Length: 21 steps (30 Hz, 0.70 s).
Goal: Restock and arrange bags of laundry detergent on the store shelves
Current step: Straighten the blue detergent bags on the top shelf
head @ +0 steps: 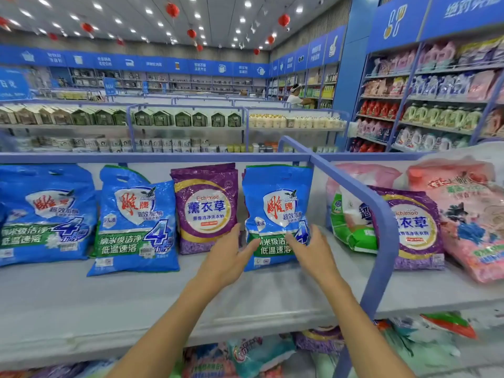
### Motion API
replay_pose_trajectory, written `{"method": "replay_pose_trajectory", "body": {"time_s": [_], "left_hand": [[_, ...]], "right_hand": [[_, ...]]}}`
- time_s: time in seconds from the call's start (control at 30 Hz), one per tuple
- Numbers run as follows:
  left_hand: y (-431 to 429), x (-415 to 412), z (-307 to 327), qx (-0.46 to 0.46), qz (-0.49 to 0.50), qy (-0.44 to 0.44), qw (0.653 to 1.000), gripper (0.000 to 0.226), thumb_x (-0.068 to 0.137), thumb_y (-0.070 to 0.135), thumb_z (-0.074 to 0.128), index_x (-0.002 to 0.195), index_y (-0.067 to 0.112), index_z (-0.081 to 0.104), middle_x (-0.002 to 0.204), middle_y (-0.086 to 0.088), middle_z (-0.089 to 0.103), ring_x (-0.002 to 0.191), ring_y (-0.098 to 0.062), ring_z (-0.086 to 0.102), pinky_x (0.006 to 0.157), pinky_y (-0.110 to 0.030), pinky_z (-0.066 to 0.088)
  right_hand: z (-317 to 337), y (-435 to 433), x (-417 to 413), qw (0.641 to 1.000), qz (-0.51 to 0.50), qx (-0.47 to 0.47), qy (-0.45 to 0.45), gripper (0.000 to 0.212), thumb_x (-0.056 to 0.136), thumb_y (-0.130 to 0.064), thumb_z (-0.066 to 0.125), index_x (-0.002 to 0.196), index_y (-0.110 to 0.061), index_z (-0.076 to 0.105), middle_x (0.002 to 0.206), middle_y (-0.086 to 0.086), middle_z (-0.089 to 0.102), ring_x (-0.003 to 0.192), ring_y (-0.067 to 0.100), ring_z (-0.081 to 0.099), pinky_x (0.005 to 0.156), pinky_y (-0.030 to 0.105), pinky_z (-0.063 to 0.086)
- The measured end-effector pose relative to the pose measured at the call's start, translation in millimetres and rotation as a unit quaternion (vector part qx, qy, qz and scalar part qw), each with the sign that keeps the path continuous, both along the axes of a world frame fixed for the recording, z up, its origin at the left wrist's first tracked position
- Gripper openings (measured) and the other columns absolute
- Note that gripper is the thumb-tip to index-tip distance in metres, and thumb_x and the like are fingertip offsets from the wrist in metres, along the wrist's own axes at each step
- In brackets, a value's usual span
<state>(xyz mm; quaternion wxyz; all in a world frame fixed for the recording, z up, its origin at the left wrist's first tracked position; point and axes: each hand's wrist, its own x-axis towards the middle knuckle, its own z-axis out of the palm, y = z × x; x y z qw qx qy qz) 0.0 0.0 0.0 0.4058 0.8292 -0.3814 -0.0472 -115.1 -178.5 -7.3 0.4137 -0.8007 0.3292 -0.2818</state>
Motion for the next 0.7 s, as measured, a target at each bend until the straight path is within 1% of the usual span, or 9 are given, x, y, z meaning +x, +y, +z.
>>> {"method": "replay_pose_trajectory", "body": {"time_s": [0.07,0.13,0.23,0.33,0.37,0.5,0.6,0.63,0.7], "left_hand": [[-19.0,3.6,-4.0,-0.029,0.005,0.070,0.997,0.058,0.091,0.054,0.066,0.138,0.024,0.047,0.131,0.006,0.066,0.111,-0.010,0.065,0.092,-0.036,0.057],[-33.3,0.8,-7.3,-0.051,0.023,0.149,0.987,0.062,0.083,0.054,0.076,0.130,0.025,0.049,0.123,0.011,0.067,0.106,-0.008,0.066,0.087,-0.028,0.055],[-51.2,4.3,-14.3,-0.110,0.059,0.221,0.967,0.059,0.076,0.046,0.085,0.121,0.022,0.054,0.114,0.010,0.069,0.099,-0.007,0.069,0.079,-0.025,0.055],[-54.8,12.8,-9.2,-0.164,0.096,0.287,0.939,0.039,0.084,0.039,0.081,0.108,0.012,0.065,0.102,-0.001,0.077,0.082,-0.011,0.075,0.067,-0.025,0.059],[-56.1,16.5,-11.3,-0.173,0.100,0.295,0.934,0.035,0.086,0.038,0.078,0.105,0.011,0.066,0.099,-0.004,0.078,0.080,-0.013,0.075,0.068,-0.028,0.061],[-49.5,16.2,-14.9,-0.202,0.099,0.335,0.915,0.028,0.091,0.038,0.073,0.105,0.014,0.069,0.095,-0.006,0.079,0.082,-0.022,0.077,0.081,-0.047,0.063],[-34.3,17.1,-9.6,-0.199,0.087,0.344,0.913,0.023,0.100,0.036,0.062,0.103,0.015,0.070,0.083,-0.001,0.080,0.075,-0.020,0.077,0.075,-0.041,0.063],[-28.7,17.6,-5.9,-0.200,0.084,0.345,0.913,0.023,0.102,0.036,0.057,0.101,0.016,0.070,0.079,0.001,0.079,0.071,-0.017,0.077,0.071,-0.037,0.062],[-18.2,16.0,1.7,-0.223,0.089,0.351,0.905,0.027,0.104,0.037,0.052,0.098,0.017,0.069,0.078,0.002,0.079,0.072,-0.018,0.076,0.076,-0.038,0.060]], "right_hand": [[-1.2,-7.4,9.9,0.993,0.010,0.109,-0.046,0.053,0.081,-0.044,0.076,0.121,-0.023,0.049,0.124,0.004,0.064,0.107,0.020,0.066,0.093,0.045,0.057],[-1.2,-10.2,17.4,0.984,0.020,0.163,-0.067,0.045,0.078,-0.037,0.078,0.112,-0.028,0.050,0.120,0.002,0.067,0.104,0.020,0.068,0.093,0.045,0.057],[-9.9,-16.0,24.8,0.985,-0.002,0.159,-0.069,0.055,0.059,-0.051,0.073,0.107,-0.029,0.055,0.114,-0.002,0.068,0.101,0.019,0.069,0.092,0.048,0.058],[-10.9,-19.4,25.9,0.992,-0.031,0.116,-0.025,0.066,0.053,-0.058,0.070,0.109,-0.023,0.062,0.111,0.001,0.068,0.099,0.021,0.068,0.089,0.047,0.058],[-10.5,-18.6,25.7,0.993,-0.034,0.109,-0.029,0.065,0.052,-0.058,0.071,0.106,-0.022,0.064,0.108,0.001,0.068,0.097,0.021,0.068,0.087,0.046,0.058],[-12.6,-9.1,19.2,0.986,0.002,0.144,-0.084,0.050,0.058,-0.037,0.087,0.101,-0.020,0.068,0.100,-0.002,0.076,0.089,0.020,0.074,0.081,0.043,0.061],[-8.7,-5.7,12.6,0.955,0.077,0.243,-0.150,0.039,0.075,-0.009,0.088,0.109,-0.009,0.068,0.100,0.008,0.079,0.083,0.024,0.078,0.068,0.037,0.063],[-5.6,-2.8,11.1,0.938,0.099,0.282,-0.175,0.038,0.079,-0.007,0.084,0.112,-0.006,0.067,0.101,0.011,0.079,0.082,0.026,0.078,0.067,0.038,0.064],[-0.7,3.9,10.8,0.907,0.117,0.341,-0.220,0.042,0.080,-0.009,0.082,0.119,-0.006,0.065,0.104,0.014,0.078,0.088,0.032,0.077,0.078,0.048,0.063]]}}
